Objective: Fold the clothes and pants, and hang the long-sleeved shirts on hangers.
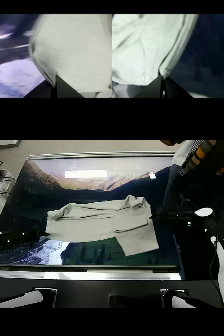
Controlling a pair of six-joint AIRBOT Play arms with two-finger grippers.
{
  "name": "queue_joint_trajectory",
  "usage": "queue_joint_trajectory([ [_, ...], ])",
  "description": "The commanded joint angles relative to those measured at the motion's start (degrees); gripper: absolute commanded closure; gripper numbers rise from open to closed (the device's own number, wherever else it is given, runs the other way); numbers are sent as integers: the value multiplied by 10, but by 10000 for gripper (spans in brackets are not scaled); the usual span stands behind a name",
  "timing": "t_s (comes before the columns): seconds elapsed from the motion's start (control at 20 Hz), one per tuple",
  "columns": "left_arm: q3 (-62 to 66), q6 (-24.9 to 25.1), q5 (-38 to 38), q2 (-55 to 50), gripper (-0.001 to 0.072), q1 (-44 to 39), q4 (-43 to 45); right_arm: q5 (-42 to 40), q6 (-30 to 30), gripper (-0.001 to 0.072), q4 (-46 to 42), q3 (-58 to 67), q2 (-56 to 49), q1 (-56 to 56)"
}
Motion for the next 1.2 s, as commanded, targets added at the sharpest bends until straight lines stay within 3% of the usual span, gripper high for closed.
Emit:
queue_joint_trajectory([
  [0.0,77,9,-23,48,693,-5,-105,-29,7,681,10,90,30,0],
  [0.2,246,-28,-23,121,693,-24,-115,-60,61,681,4,278,30,0],
  [0.4,429,-79,-16,203,693,-24,-106,42,128,680,-53,442,38,0],
  [0.55,526,-158,-16,278,693,-24,2,141,144,680,-97,512,90,0],
  [0.65,550,-213,-16,337,693,-24,107,164,143,680,-112,520,153,0],
  [0.9,552,-321,-16,454,693,-24,350,90,138,680,-183,520,317,0],
  [1.05,552,-323,-16,457,693,-25,367,23,193,680,-251,520,351,0],
  [1.15,551,-320,-17,433,693,-26,345,20,228,680,-262,520,338,0],
])
